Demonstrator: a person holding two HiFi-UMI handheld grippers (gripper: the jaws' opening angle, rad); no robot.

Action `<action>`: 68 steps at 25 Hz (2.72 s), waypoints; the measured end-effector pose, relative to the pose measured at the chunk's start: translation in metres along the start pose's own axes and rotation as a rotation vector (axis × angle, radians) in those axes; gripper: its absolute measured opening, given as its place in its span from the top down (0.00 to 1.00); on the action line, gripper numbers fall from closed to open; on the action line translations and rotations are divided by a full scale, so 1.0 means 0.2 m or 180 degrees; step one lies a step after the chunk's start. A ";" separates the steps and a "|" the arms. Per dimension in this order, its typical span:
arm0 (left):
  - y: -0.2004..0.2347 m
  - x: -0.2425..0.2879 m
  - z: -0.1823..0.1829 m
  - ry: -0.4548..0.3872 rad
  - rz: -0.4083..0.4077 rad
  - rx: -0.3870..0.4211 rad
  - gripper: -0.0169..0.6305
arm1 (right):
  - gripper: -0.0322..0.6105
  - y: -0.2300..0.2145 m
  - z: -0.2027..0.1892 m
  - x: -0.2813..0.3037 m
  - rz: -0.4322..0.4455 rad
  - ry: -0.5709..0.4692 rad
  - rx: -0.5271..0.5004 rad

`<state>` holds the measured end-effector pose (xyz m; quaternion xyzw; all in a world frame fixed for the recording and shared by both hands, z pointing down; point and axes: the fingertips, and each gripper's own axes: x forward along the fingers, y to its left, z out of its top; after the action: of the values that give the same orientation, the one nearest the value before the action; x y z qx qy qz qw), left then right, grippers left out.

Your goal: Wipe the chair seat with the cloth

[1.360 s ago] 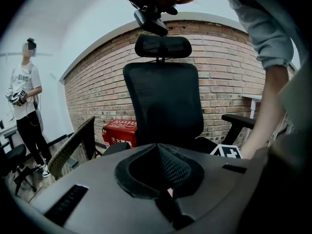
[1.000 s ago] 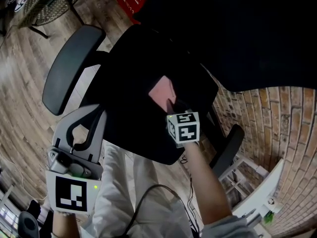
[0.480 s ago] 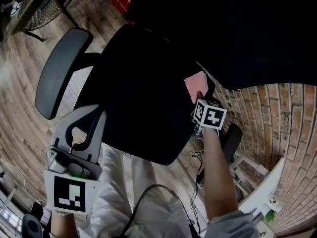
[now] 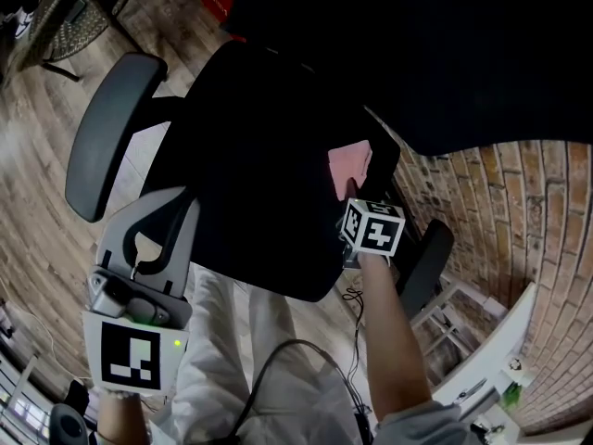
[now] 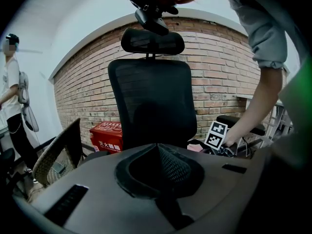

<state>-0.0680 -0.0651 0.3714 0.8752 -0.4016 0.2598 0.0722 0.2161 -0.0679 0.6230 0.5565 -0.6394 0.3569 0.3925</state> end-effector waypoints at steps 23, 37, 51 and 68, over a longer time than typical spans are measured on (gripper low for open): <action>-0.06 -0.08 -0.03 -0.0018 -0.0111 0.0085 0.95 | 0.86 1.28 -0.78 -0.38 0.1486 0.0472 -0.1263; -0.09 -0.08 0.01 -0.0061 -0.0131 0.0084 0.95 | 0.86 1.01 -0.81 -0.37 0.1147 0.0576 -0.1069; -0.08 -0.05 0.09 -0.0112 -0.0131 0.0093 0.95 | 0.86 0.09 -0.38 -0.29 -0.0260 0.0233 -0.0076; -0.09 -0.03 0.10 -0.0118 -0.0290 0.0171 0.95 | 0.86 0.30 -0.64 -0.38 -0.0256 0.0376 0.0396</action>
<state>-0.0498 -0.0551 0.3532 0.8989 -0.3554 0.2507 0.0529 0.1755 0.0874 0.6088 0.5830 -0.5689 0.4120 0.4083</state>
